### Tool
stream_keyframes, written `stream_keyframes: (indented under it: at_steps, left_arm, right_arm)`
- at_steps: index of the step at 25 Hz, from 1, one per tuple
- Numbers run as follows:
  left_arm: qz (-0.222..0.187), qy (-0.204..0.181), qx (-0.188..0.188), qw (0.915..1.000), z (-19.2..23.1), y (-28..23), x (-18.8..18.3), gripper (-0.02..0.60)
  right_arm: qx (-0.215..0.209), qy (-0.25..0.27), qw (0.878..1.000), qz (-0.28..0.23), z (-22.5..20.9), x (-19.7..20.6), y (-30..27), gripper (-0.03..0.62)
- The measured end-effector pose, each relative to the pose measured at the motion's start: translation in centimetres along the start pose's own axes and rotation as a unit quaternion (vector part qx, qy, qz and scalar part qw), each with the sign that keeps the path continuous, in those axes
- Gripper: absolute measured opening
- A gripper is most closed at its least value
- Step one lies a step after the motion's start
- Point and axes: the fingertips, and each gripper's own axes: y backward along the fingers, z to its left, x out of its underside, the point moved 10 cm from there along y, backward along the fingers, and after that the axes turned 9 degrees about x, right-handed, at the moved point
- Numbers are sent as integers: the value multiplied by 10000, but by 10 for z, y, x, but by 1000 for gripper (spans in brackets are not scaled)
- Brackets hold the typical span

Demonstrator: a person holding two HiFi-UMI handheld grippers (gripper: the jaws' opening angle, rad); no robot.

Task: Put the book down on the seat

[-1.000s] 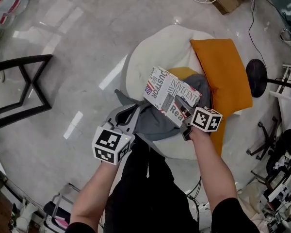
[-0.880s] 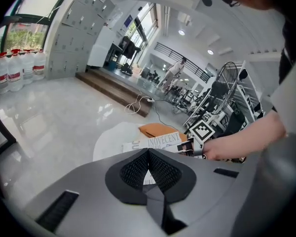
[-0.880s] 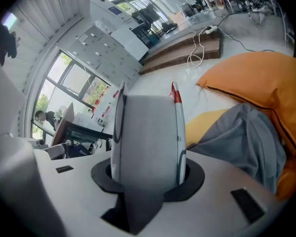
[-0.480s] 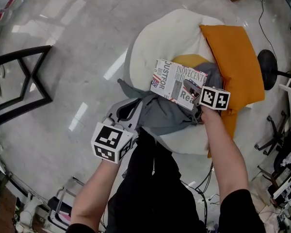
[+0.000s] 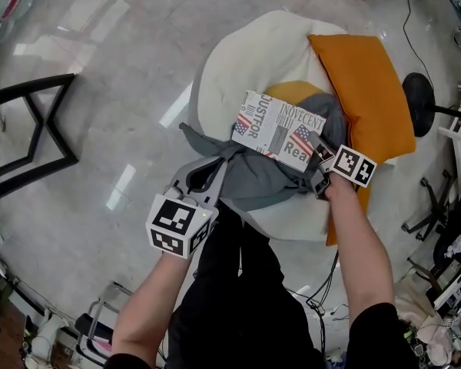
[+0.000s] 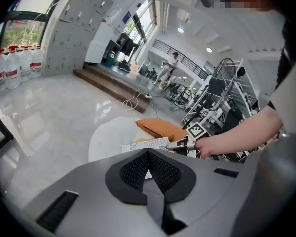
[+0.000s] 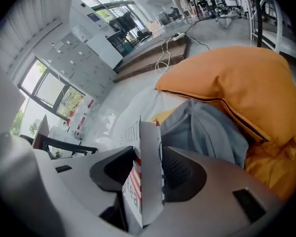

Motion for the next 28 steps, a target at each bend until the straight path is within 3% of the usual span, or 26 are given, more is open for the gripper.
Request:
stream_keyframes:
  at_steps: [3,6,9,11,15,19,22,25,28]
  left_arm:
    - [55,-35,30,10000,-4,-4,1,2]
    - [86,-73,46,9999,-8,-5,1,2]
    - [53,-99,42,9999,-13,1,-4,2]
    - [-51,-112,8,9999,-20,9,-13,2]
    - [-385,-172,0,9991,-48,36,-50,2]
    - [-620,-310,176,9974,-94,76,-89,2]
    - [-974,-428,648,9922,-139,109,-112,2]
    - [-1090,-661,804,9886,-181,142,-126,2]
    - [-1128,-980,599,9870,-206,165,-128,2]
  right_arm:
    - [106,-73,9997,-208,-1,-9,-3,196]
    - [90,-318,9954,-895,7,-35,10,238]
    - [175,68,9949,-995,13,-31,27,250]
    - [162,272,9951,-936,18,-19,47,216]
    - [-31,-126,9939,-1095,34,3,114,128]
    - [-373,-505,9899,-1273,68,19,192,81]
    - [-771,-521,9865,-1351,94,25,248,60]
    - [-1437,-851,9713,-1697,116,31,303,47]
    - [-1805,-312,9627,-1992,131,37,341,32]
